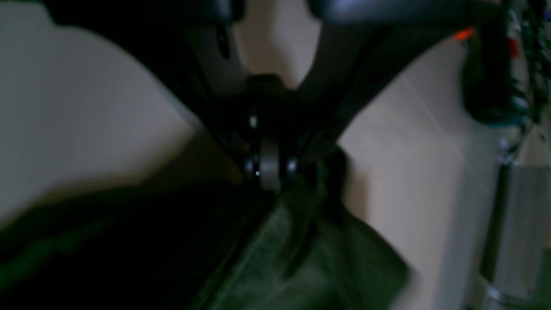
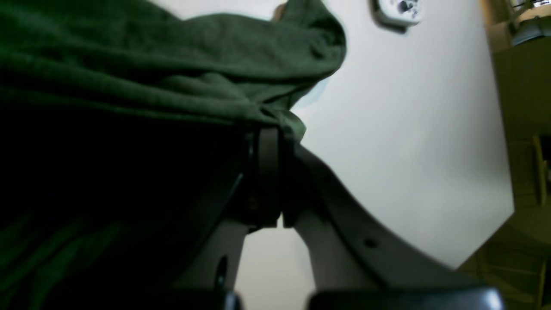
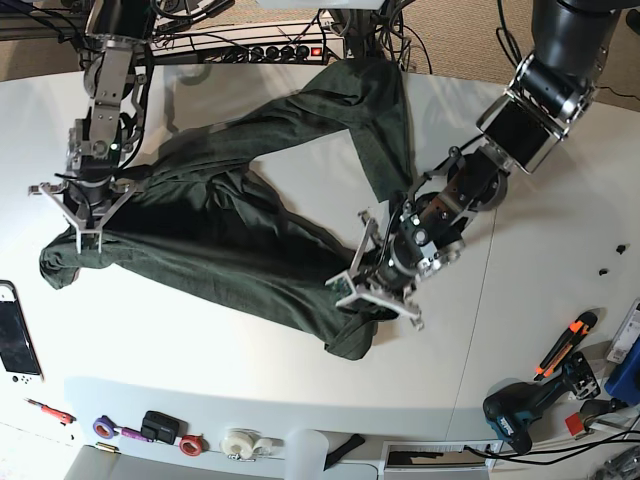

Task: Layout the t-shirt on the table in an organized manner, then fold the t-shirt properly
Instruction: 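Grasp the shirt body with the left gripper and lift it, then drag the lifted shirt body across and lay it flat with the left gripper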

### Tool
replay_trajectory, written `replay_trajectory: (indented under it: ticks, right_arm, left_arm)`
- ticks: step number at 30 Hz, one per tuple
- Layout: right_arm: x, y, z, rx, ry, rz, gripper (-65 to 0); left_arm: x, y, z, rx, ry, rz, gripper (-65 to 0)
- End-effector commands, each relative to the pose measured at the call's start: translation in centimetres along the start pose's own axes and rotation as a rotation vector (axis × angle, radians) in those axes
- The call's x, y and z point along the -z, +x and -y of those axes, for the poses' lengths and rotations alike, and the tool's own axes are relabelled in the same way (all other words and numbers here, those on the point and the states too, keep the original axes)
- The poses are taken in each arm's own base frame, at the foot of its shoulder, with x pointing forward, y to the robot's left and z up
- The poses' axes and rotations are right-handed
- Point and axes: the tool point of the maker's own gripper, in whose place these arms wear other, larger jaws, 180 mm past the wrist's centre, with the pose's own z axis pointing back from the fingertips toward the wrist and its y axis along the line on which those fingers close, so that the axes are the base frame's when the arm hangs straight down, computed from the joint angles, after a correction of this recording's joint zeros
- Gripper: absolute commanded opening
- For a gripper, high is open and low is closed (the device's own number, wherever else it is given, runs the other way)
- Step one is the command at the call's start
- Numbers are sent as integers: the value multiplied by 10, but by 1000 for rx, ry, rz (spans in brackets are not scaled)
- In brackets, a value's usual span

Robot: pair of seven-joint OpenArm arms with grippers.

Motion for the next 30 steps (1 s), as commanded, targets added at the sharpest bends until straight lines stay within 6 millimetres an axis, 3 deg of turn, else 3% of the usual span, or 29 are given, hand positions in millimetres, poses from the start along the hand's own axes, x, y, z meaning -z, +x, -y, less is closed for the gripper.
replay_trajectory:
  ticks: [1,7,12,22,27,30]
  right_arm:
    - [-1,18,19,4,-53,49,-650]
    - [0,42,29,29,-74,99,-650]
    - [0,76,39,90,-82,171,-650]
    - [-7,145,68,210,-122,326,-650]
    - [4,168,83,278,-143,345,-650]
    - [14,179,88,306,-139,334,-650]
  left_arm:
    - [-6,21,-25,4,53,52,-650]
    - [-14,47,-50,9,104,107,-650]
    - [-24,74,-92,9,204,167,-650]
    - [-64,144,-198,17,435,325,-650]
    - [-99,177,-268,6,598,384,-650]
    - [-118,195,-296,-13,634,414,-650]
